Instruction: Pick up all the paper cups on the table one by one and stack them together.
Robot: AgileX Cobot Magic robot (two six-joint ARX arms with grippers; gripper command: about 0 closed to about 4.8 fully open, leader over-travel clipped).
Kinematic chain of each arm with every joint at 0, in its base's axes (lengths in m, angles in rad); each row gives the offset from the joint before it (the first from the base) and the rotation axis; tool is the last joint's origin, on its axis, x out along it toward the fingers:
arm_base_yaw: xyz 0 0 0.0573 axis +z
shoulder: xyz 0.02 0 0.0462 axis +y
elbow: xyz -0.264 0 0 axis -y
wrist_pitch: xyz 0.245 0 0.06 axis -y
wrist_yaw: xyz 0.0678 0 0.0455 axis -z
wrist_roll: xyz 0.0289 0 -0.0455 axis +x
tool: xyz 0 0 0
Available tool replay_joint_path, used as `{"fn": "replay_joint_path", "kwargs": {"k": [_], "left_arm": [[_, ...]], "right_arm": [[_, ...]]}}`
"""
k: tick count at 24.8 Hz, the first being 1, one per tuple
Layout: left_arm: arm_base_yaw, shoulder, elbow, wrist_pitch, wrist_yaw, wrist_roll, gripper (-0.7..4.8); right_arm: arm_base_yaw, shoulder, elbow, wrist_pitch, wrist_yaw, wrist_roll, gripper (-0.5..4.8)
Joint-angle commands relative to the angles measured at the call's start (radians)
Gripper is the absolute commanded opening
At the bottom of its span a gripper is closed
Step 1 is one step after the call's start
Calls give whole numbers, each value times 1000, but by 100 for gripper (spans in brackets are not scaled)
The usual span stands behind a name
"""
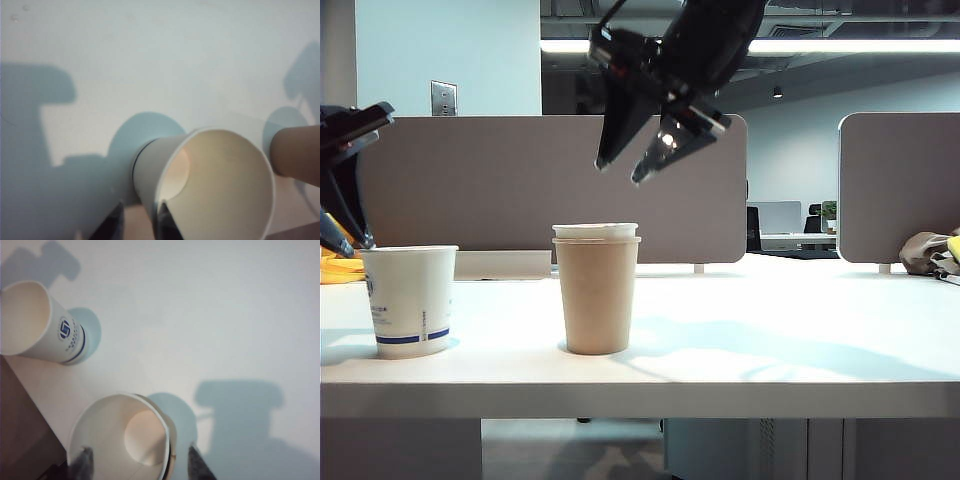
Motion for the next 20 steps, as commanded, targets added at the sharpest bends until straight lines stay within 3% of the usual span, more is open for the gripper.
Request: {"fn": "replay_joint_path", "kwargs": {"k": [1, 14, 20], "left_arm": [[1, 7, 3, 17, 5, 2, 89], [1, 27, 3, 24, 52, 8, 89], [0, 44, 3, 16, 72, 8, 89]], "right_arm": [[0, -42, 6, 27, -5, -2, 243], [-1, -163, 6, 47, -6, 24, 242], [0, -176, 6, -53, -6, 25, 210]]}}
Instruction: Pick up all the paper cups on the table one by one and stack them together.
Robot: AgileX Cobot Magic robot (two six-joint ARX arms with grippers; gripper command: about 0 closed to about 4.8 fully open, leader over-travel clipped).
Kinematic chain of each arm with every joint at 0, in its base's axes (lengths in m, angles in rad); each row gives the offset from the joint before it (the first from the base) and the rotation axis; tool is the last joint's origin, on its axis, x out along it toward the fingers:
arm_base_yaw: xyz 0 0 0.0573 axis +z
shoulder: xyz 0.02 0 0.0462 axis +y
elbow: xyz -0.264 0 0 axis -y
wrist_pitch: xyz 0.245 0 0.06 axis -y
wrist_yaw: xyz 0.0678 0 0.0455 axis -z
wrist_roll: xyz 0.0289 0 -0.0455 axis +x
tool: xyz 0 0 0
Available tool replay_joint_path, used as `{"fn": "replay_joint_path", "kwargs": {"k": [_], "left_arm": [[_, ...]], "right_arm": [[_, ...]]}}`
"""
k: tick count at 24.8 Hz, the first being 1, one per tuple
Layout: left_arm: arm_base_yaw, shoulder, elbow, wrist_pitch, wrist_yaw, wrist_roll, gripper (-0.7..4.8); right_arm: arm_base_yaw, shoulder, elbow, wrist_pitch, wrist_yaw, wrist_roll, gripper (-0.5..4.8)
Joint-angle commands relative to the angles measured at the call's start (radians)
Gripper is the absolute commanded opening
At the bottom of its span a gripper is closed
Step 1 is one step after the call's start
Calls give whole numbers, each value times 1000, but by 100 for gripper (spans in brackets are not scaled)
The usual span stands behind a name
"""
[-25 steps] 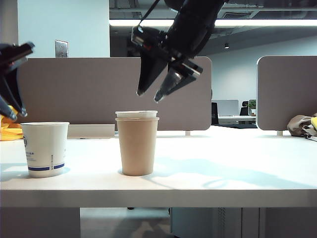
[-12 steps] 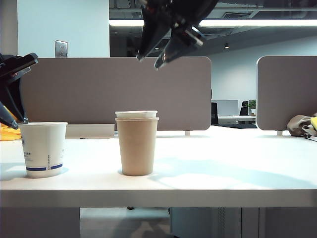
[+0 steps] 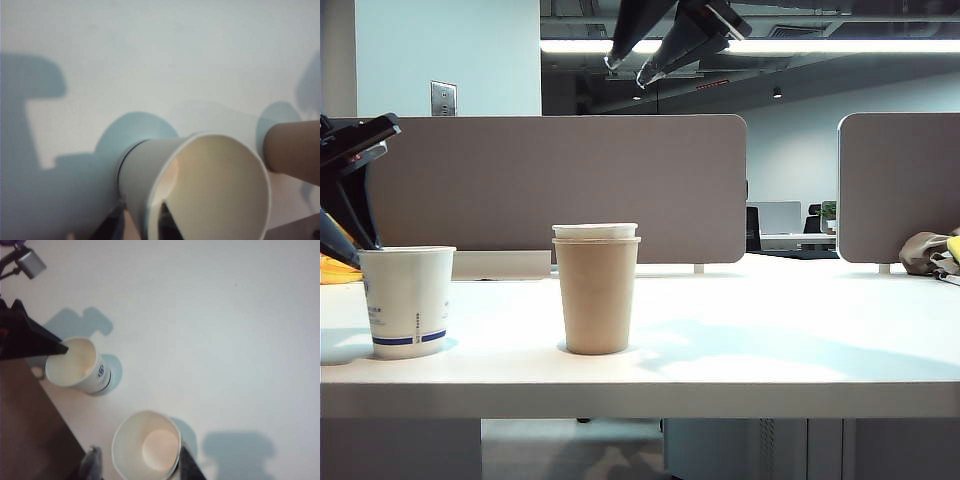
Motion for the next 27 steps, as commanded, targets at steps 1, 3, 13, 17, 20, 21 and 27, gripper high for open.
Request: {"fn": "replay_joint_path", "kwargs": {"k": [1, 3, 13, 17, 20, 21, 27], "left_arm": [[0, 2, 2, -1, 24, 4, 89], [0, 7, 2, -1, 27, 4, 88], [0, 33, 2, -4, 67, 5, 17], [0, 34, 2, -2, 67, 5, 16], [0, 33, 2, -2, 67, 5, 16], [0, 33, 2, -2, 68, 5, 16], [0, 33, 7, -2, 89, 12, -5]], "right_arm": [[1, -4, 4, -93, -3, 1, 211], [1, -4, 4, -137, -2, 0, 211], [2, -10, 4, -161, -3, 0, 180], [1, -11, 4, -175, -4, 0, 18], [1, -11, 4, -177, -6, -1, -6], [1, -11, 4, -178, -6, -1, -6], [1, -11, 4, -183, -6, -1, -6]]}}
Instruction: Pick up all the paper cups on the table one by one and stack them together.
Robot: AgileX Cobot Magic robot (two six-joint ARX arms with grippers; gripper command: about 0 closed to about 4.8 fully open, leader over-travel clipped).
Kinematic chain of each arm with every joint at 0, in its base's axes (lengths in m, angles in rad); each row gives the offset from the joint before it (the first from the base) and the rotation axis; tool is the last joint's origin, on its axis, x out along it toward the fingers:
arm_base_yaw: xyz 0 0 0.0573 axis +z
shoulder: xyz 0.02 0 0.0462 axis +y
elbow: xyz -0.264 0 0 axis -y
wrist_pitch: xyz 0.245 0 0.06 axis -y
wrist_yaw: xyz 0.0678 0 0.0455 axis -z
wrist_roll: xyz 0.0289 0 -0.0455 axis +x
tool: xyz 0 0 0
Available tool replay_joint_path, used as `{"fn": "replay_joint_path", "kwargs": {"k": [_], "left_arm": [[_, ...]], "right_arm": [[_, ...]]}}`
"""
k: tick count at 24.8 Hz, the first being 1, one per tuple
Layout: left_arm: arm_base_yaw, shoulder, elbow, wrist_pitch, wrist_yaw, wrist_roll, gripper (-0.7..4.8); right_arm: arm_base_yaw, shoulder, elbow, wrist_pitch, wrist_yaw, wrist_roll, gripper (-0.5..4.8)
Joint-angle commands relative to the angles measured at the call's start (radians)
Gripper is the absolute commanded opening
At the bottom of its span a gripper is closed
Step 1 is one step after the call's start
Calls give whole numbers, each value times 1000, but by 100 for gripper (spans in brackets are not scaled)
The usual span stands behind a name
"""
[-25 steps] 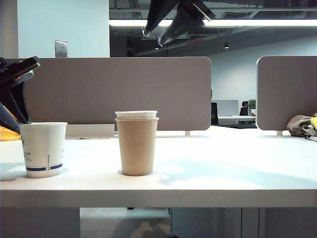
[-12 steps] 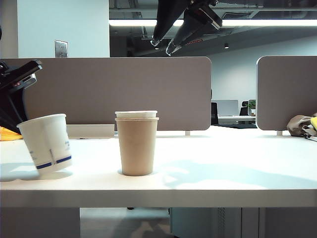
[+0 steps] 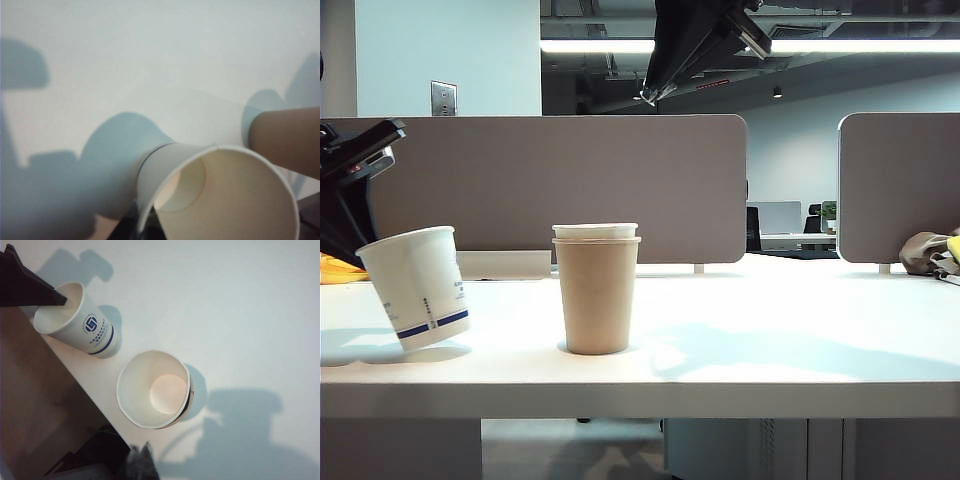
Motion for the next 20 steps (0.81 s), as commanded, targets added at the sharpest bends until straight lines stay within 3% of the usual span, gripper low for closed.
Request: {"fn": "replay_joint_path", "kwargs": {"k": [1, 6, 10, 13, 16, 20], "left_arm": [[0, -3, 15, -2, 14, 12, -6], [0, -4, 111, -109, 14, 57, -6], [-2, -5, 304, -303, 29, 75, -6], [-56, -13, 438, -392, 58, 92, -6], [-135, -17, 518, -392, 51, 89, -6], [-228, -14, 531, -298, -4, 17, -6]], "right_arm": [[1, -8, 6, -5, -6, 0, -6], [0, -8, 6, -12, -5, -5, -6], [-2, -8, 6, -24, 1, -30, -6], [-5, -8, 6, -24, 43, -33, -6], [-10, -8, 6, -24, 104, -35, -6], [-23, -20, 6, -35, 156, -37, -6]]}}
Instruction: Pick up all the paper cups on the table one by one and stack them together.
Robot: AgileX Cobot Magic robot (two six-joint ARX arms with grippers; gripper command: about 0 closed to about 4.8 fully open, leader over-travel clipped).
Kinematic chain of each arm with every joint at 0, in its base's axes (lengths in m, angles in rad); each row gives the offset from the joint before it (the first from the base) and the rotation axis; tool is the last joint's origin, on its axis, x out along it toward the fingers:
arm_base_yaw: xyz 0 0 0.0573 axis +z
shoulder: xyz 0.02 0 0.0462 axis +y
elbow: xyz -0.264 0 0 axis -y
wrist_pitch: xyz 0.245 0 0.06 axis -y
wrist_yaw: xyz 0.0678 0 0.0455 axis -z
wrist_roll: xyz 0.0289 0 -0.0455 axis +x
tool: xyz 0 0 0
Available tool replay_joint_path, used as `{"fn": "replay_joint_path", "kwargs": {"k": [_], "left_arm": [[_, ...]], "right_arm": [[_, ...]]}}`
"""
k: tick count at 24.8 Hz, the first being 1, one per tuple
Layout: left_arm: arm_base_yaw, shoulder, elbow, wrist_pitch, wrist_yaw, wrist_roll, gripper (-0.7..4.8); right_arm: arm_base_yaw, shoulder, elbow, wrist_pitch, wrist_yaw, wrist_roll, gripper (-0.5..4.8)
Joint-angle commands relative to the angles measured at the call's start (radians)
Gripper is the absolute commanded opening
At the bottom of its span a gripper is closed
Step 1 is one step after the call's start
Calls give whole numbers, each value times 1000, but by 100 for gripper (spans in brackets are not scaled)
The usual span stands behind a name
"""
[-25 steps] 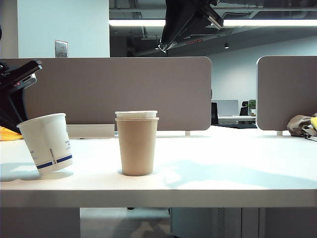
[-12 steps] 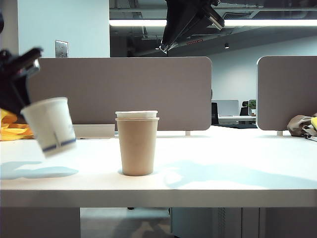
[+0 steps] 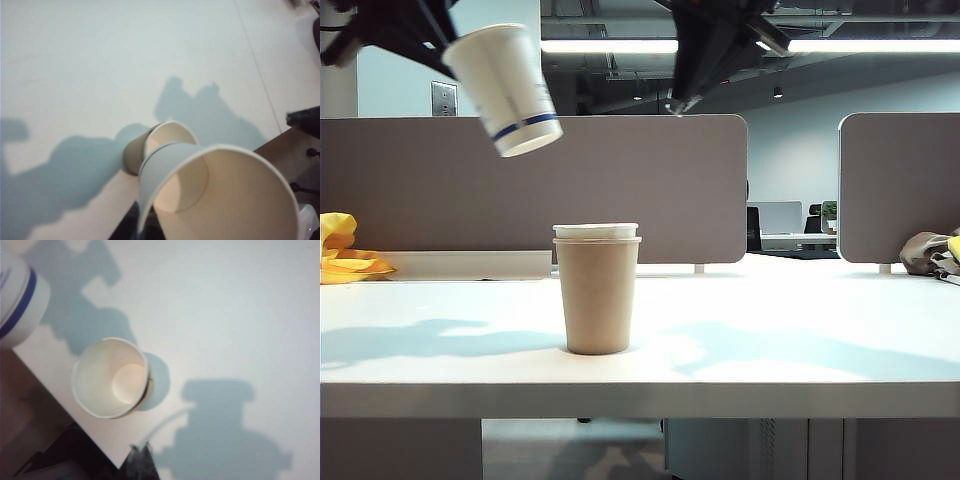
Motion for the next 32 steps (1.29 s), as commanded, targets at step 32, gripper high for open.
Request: {"fn": "replay_joint_path", "kwargs": {"k": [32], "left_arm": [[-210, 202, 2, 86, -209, -41, -6]], "right_arm": [[-51, -152, 5, -59, 124, -4, -6]]}}
